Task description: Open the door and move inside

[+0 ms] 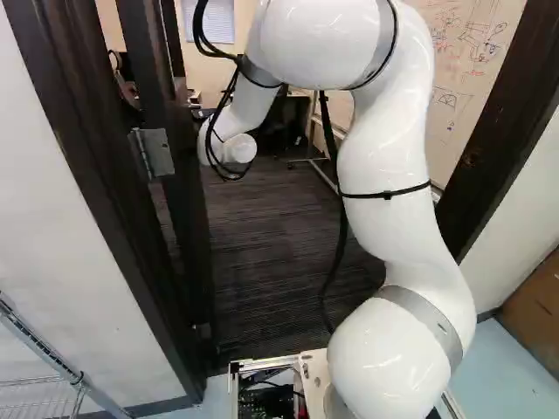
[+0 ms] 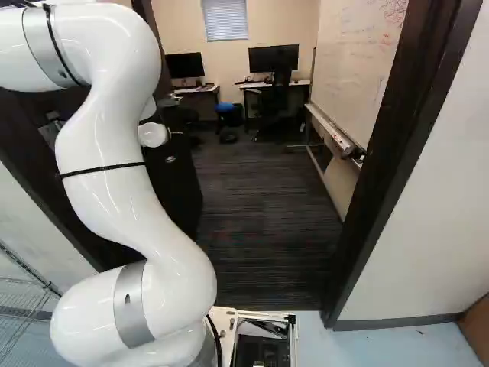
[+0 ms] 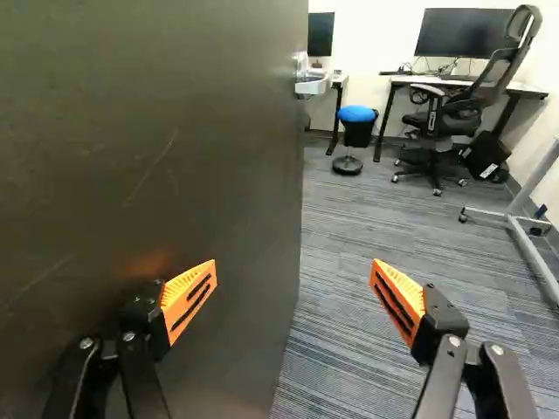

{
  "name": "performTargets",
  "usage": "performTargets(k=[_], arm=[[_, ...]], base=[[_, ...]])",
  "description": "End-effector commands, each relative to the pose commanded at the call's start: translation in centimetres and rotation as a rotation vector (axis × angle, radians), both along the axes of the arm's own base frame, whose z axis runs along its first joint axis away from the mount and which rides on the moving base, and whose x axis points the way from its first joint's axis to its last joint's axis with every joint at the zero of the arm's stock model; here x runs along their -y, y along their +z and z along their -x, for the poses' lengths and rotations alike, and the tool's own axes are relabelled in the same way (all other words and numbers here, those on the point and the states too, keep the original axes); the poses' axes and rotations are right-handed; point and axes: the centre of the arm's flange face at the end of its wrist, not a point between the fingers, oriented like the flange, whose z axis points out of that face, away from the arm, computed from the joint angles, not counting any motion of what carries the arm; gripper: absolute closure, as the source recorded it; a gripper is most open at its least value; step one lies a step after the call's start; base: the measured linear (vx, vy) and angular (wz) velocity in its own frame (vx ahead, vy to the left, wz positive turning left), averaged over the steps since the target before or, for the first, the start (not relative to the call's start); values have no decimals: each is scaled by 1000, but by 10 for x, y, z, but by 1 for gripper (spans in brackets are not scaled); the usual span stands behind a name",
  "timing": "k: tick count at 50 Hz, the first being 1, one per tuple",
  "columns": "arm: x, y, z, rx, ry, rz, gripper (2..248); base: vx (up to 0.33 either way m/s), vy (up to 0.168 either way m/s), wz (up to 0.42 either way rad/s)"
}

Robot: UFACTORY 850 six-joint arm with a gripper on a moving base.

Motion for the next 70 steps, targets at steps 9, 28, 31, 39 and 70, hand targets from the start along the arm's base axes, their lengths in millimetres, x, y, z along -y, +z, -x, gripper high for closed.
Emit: performTargets(k=[9,28,31,39,70], arm=[[-14,-1,-1,4,18,-2,3],[-37,-3,-3,12,48,-7,3],[-38,-3,-3,13,49,-7,3],[-31,-2,-3,10,41,-5,3],[19,1,-2,-4,-29,2,3]], base=[[0,0,0],[0,0,0],[0,0,0],[0,0,0],[0,0,0]])
